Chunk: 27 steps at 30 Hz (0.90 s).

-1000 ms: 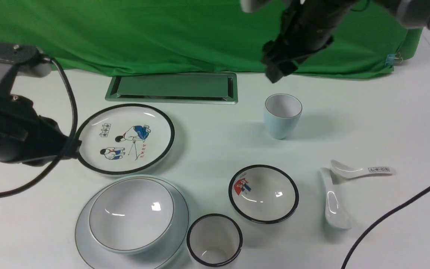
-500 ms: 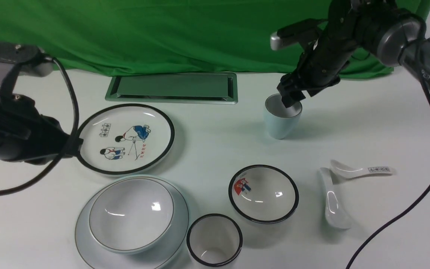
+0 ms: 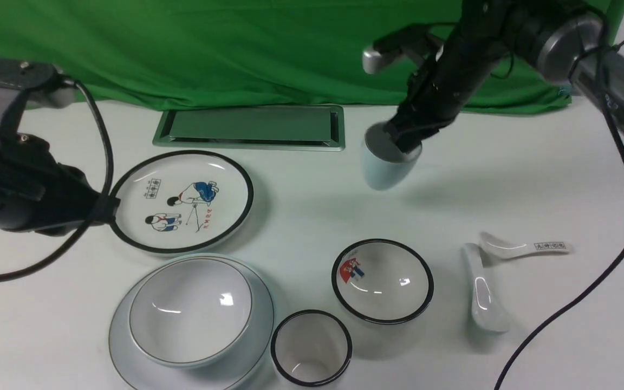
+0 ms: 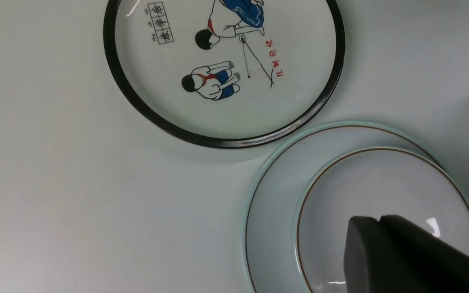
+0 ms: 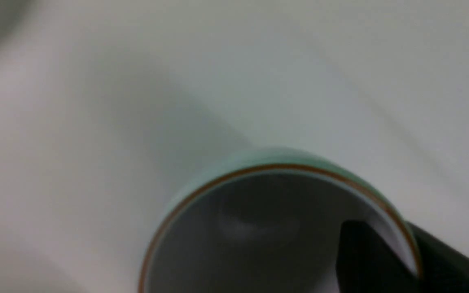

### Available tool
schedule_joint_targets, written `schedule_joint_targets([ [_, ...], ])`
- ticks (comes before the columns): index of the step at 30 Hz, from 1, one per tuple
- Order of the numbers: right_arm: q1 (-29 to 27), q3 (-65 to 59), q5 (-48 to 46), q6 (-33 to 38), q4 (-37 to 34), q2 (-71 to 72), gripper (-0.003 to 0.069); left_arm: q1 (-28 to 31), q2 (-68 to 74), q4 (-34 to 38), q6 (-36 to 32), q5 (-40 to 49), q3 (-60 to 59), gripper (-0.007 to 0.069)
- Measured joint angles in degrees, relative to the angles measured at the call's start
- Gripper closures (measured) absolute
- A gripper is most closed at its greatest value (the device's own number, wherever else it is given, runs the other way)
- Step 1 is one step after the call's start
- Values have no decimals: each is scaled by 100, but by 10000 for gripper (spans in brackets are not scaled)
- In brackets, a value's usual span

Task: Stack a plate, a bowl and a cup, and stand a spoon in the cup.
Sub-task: Use the right arm to grab a blue teacup, then use the right arm to put the blue teacup into the blue rice bowl in the middle

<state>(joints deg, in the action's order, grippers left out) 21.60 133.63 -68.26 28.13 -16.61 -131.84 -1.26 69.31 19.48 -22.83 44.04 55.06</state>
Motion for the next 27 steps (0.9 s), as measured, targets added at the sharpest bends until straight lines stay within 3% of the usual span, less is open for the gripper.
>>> schedule_joint_targets([
  [7,1135,17,-77,-43,-329,427,577,0,-467,-691,610,58,0,653],
  [9,1556,-110,-127,-80,-499,257,577,0,-884,-1396,1194,86,0,653],
  [12,1849,-158,-121,-95,-682,-7,577,0,-1350,-1857,1695,152,0,653],
  [27,2341,-158,-116,-120,-794,-480,559,0,-1673,-1948,1858,208,0,653],
])
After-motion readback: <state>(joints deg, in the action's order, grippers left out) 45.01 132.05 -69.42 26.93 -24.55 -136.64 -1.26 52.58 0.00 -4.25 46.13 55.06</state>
